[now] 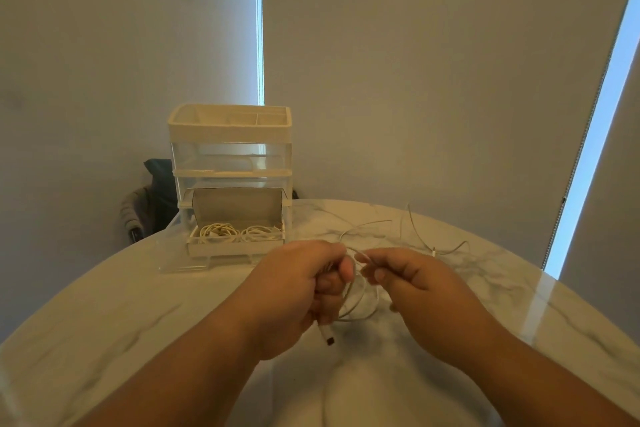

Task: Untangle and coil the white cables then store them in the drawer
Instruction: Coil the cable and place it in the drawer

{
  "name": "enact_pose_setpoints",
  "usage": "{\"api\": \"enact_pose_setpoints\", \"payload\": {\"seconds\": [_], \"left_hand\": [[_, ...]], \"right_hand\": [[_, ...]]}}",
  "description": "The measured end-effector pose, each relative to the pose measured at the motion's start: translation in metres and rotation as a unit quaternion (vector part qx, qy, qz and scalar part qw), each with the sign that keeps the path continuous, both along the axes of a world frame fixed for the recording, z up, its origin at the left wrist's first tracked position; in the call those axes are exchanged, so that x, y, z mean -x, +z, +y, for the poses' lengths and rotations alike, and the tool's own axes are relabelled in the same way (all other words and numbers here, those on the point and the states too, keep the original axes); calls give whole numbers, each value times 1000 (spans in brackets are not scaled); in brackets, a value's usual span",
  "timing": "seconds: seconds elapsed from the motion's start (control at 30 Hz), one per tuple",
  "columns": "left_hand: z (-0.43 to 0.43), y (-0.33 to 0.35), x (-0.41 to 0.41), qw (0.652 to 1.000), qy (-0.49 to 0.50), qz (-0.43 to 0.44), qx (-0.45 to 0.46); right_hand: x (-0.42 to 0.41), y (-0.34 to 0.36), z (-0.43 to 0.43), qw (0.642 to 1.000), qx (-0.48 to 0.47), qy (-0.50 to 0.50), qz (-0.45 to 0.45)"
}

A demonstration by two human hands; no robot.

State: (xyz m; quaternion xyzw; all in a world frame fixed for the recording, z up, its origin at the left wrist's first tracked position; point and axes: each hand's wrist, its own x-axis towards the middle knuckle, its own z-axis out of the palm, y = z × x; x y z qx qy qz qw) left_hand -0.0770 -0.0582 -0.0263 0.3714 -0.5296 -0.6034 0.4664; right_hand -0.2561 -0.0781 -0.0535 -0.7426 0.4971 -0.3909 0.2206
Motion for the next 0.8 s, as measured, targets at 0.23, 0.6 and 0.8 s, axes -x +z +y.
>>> {"api": "enact_pose_setpoints", "payload": {"seconds": [0.23, 0.6, 0.8], "left_hand": [[0, 2, 2, 978, -45, 197, -39], [-3, 2, 7, 961, 6, 273, -45], [-2, 1, 10, 952, 97, 290, -27]], "right_hand": [[-11, 1, 10, 994, -67, 66, 52], [-19, 2, 17, 985, -119, 86, 95], [-17, 2, 18, 985, -135, 63, 90]]}}
